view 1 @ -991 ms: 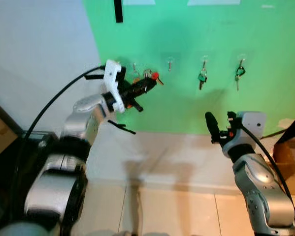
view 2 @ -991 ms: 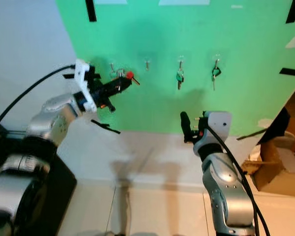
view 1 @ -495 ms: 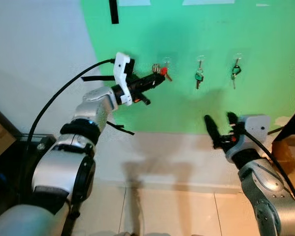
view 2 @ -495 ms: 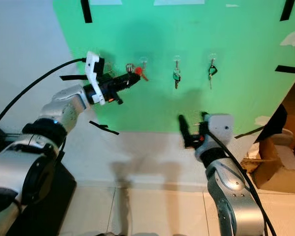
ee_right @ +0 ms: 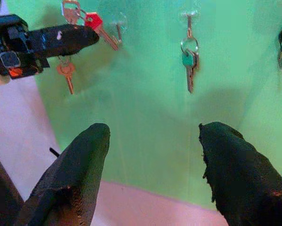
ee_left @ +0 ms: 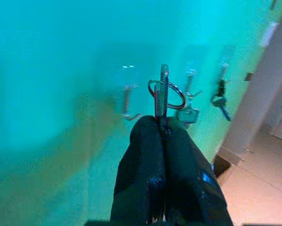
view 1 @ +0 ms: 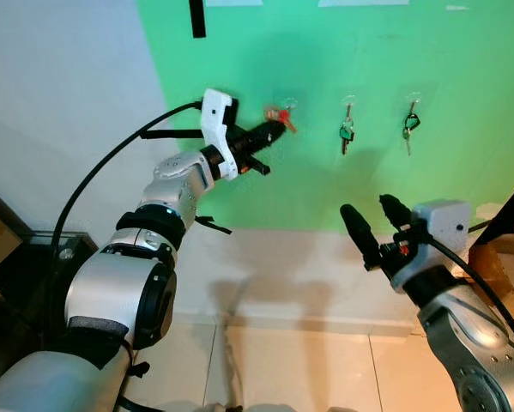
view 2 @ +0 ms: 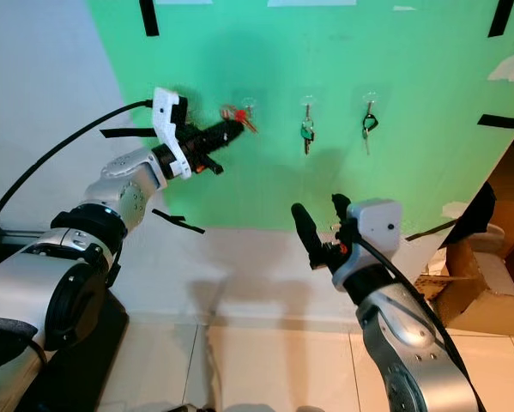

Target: Hang keys on a hook

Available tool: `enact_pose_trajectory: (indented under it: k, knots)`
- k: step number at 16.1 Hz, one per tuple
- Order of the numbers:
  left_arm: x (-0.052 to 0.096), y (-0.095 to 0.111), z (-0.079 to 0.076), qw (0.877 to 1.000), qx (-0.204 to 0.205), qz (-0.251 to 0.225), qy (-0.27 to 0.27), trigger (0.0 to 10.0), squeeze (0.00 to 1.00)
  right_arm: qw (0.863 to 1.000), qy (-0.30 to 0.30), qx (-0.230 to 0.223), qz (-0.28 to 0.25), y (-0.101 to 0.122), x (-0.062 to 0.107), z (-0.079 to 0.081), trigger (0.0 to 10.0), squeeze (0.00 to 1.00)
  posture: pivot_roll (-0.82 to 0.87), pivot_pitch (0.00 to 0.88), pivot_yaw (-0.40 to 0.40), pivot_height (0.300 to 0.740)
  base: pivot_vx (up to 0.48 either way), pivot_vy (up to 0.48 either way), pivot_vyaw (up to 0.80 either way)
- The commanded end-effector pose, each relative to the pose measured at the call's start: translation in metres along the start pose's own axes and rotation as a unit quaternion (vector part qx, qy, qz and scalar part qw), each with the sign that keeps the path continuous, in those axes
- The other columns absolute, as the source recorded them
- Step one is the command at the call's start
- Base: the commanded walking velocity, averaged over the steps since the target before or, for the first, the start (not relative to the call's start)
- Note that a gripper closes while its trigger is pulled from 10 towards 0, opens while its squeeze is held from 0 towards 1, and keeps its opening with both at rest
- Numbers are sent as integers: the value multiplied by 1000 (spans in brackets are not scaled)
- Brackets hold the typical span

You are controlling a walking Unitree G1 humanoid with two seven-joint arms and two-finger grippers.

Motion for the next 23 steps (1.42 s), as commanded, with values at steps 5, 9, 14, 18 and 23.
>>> enact_pose_trajectory:
  k: [5, 9, 14, 18, 23]
  knots:
    - [2, -19, -2, 999, -19, 51, -3, 10000, 0, 1000, -18, -10, -3, 6, 3, 0, 10000, 0, -354, 0, 104, 740, 0, 0, 0]
    - [3, -35, -3, 993, -51, 105, 0, 10000, 0, 1000, -24, -15, -1, 4, 2, 1, 10000, 0, -346, 0, 109, 740, 0, 0, 0]
    - [10, -41, -9, 992, -65, 99, -36, 10000, 0, 999, -37, -18, 5, 0, 2, -3, 10000, 0, -336, 0, 136, 740, 0, 0, 0]
    - [29, -35, -21, 988, -149, 37, -9, 10000, 0, 992, -113, -33, 37, -27, 12, -28, 10000, 0, -267, 0, 146, 740, 0, 0, 0]
    - [66, -56, -24, 986, -135, 51, 78, 10000, 0, 983, -168, -72, 27, -41, 6, -40, 10000, 0, -228, 0, 177, 740, 0, 206, -250]
Point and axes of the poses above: a point about 5 cm out from each wrist's last joint towards the gripper, its own x axis pointing back from the gripper into the wrist, its own y axis along the axis of the wrist's last joint, z = x × y, the point moved 5 cm from there along -x, pointing out of the wrist towards the gripper, and after that the axes turned 4 degrees about -x, right-handed, at the moved point
